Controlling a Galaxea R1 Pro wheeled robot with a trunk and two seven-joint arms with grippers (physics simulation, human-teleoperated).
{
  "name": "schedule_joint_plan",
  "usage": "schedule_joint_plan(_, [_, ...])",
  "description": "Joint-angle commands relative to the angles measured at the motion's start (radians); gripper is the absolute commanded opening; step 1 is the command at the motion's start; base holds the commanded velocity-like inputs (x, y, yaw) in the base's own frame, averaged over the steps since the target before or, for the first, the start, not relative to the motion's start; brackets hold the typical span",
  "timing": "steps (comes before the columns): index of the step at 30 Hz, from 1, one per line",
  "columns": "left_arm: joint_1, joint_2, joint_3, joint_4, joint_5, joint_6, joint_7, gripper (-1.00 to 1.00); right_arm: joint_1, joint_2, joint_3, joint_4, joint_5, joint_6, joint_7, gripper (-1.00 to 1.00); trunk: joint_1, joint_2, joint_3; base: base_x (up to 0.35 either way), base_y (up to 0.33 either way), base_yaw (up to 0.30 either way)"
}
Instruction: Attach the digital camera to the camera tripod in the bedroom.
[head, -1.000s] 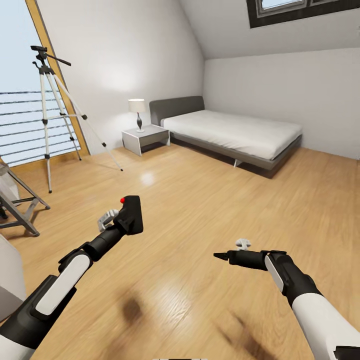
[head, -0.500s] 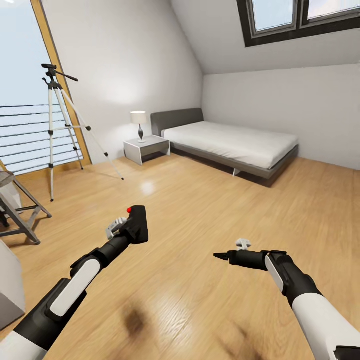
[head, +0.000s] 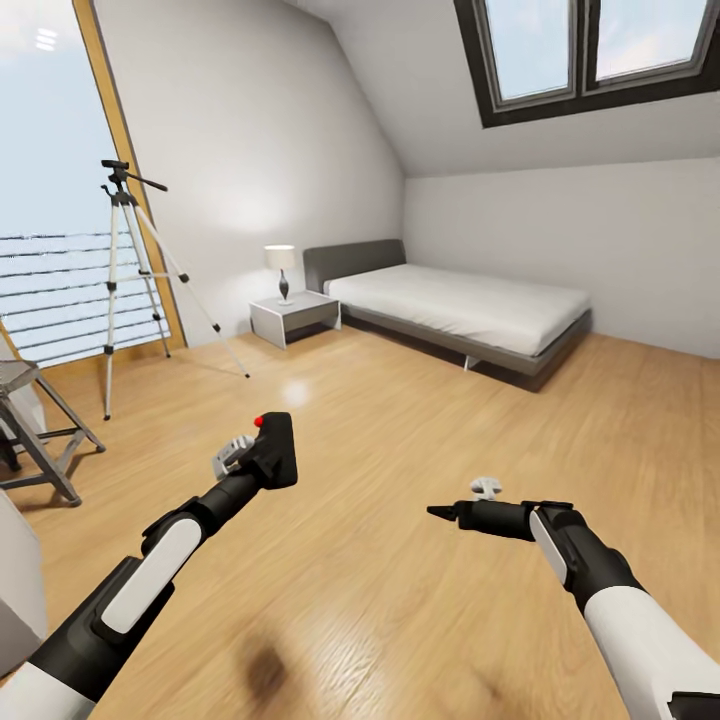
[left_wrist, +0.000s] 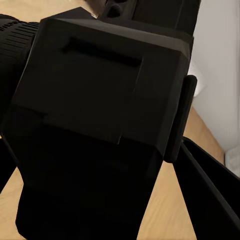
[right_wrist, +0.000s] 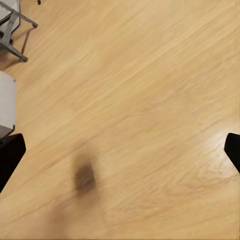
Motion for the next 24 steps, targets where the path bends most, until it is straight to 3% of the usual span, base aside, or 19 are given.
schedule_joint_plan(1, [-0.001,0.001,-0.002,-0.001,0.007,0.0,0.008,-1.0,0.0,0.0,-0.001,0.0,-0.006,0.007,-0.001,1.0,-0.001,0.0,0.003,0.0,0.0,0.0])
schedule_joint_plan(11, [-0.001,0.001,-0.002,0.0,-0.047,-0.001,0.009,-1.0,0.0,-0.002,-0.002,-0.001,-0.006,0.002,0.001,1.0,-0.005,0.002,0.042,0.0,0.0,0.0])
schedule_joint_plan(20, [-0.001,0.0,-0.001,0.0,-0.054,0.0,0.009,-1.0,0.0,-0.004,-0.002,0.0,-0.009,0.003,0.001,1.0,-0.009,0.004,0.076,0.0,0.0,0.0])
schedule_joint_plan(24, [-0.001,0.0,0.0,0.0,-0.055,0.0,0.007,-1.0,0.0,-0.005,-0.002,0.0,-0.01,0.004,0.001,1.0,-0.024,0.032,0.089,0.0,0.0,0.0])
